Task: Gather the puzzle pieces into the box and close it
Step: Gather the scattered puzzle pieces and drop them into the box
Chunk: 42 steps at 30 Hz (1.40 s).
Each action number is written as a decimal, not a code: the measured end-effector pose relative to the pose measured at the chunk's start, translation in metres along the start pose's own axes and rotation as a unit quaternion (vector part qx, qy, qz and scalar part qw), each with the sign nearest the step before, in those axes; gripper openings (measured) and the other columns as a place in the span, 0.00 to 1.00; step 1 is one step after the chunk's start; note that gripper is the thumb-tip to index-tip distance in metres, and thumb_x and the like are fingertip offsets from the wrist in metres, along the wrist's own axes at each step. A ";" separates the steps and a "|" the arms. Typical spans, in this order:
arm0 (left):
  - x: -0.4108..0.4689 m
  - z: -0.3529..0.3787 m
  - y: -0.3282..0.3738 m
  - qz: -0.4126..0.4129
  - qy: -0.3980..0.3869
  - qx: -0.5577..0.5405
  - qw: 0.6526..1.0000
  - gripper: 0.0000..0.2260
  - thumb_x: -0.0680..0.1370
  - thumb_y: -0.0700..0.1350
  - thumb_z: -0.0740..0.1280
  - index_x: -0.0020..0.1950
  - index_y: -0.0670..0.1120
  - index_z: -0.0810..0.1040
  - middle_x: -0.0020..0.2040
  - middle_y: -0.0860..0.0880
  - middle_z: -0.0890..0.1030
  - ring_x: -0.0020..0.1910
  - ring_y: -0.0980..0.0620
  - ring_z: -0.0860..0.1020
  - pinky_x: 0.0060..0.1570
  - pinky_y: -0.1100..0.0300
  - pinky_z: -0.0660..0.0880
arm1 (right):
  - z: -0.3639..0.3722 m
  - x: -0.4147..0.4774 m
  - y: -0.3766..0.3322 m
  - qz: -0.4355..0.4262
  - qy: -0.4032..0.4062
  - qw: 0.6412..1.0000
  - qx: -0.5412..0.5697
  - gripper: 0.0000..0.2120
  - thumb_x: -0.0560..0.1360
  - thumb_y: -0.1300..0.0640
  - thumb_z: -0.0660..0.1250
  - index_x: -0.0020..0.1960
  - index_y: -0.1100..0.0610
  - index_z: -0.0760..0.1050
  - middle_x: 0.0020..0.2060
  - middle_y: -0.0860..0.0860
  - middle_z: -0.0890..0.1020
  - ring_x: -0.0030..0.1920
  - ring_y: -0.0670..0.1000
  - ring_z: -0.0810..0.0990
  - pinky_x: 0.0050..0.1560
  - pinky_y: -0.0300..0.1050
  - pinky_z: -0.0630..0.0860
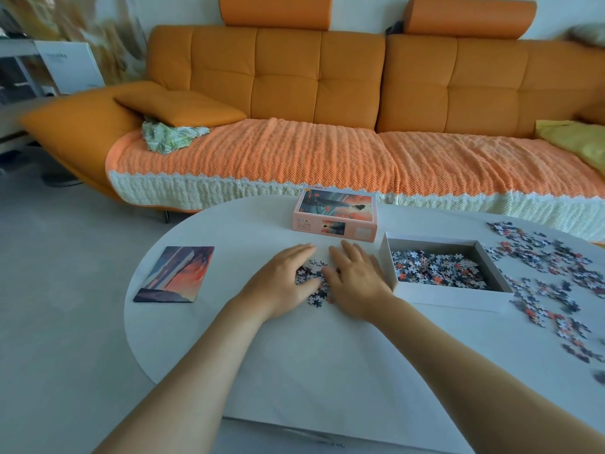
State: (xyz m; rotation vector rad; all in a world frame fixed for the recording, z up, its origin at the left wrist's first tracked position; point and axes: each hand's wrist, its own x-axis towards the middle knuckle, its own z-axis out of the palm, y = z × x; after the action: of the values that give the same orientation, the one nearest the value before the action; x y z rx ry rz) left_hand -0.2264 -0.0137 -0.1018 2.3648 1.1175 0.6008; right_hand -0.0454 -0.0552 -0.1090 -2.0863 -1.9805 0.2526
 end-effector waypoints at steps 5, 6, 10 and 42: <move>-0.011 -0.005 -0.007 -0.020 -0.104 0.143 0.984 0.51 0.68 0.78 0.51 0.80 0.47 0.46 0.80 0.52 0.46 0.78 0.55 0.43 0.76 0.56 0.42 | -0.001 -0.002 -0.018 -0.065 -0.075 0.995 -0.023 0.28 0.82 0.46 0.45 0.79 0.52 0.46 0.79 0.51 0.46 0.78 0.50 0.42 0.77 0.53 0.41; -0.015 -0.004 -0.006 -0.020 -0.118 0.148 0.982 0.55 0.63 0.81 0.48 0.80 0.47 0.45 0.80 0.52 0.45 0.78 0.55 0.42 0.76 0.56 0.42 | 0.000 -0.004 -0.021 -0.084 -0.074 0.993 -0.020 0.27 0.82 0.47 0.47 0.79 0.52 0.48 0.79 0.51 0.47 0.78 0.50 0.43 0.77 0.52 0.42; -0.031 0.002 0.002 -0.011 -0.118 0.165 0.979 0.52 0.67 0.78 0.51 0.80 0.46 0.43 0.80 0.51 0.44 0.78 0.55 0.41 0.76 0.57 0.41 | 0.005 -0.021 -0.023 -0.122 -0.061 0.991 -0.008 0.27 0.82 0.49 0.50 0.79 0.54 0.50 0.79 0.51 0.52 0.78 0.49 0.47 0.76 0.46 0.43; -0.029 0.104 0.179 0.061 -0.216 0.031 0.974 0.33 0.82 0.58 0.56 0.80 0.50 0.42 0.80 0.54 0.47 0.77 0.58 0.46 0.74 0.62 0.45 | -0.072 -0.144 0.151 -0.033 0.107 0.971 0.209 0.13 0.77 0.63 0.65 0.57 0.52 0.82 0.51 0.42 0.82 0.52 0.41 0.79 0.59 0.36 0.74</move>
State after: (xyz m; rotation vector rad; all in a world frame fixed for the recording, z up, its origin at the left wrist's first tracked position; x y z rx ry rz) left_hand -0.0787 -0.1606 -0.0892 2.4664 0.8112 0.0760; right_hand 0.1120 -0.2097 -0.0922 -1.7008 -1.6929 0.3772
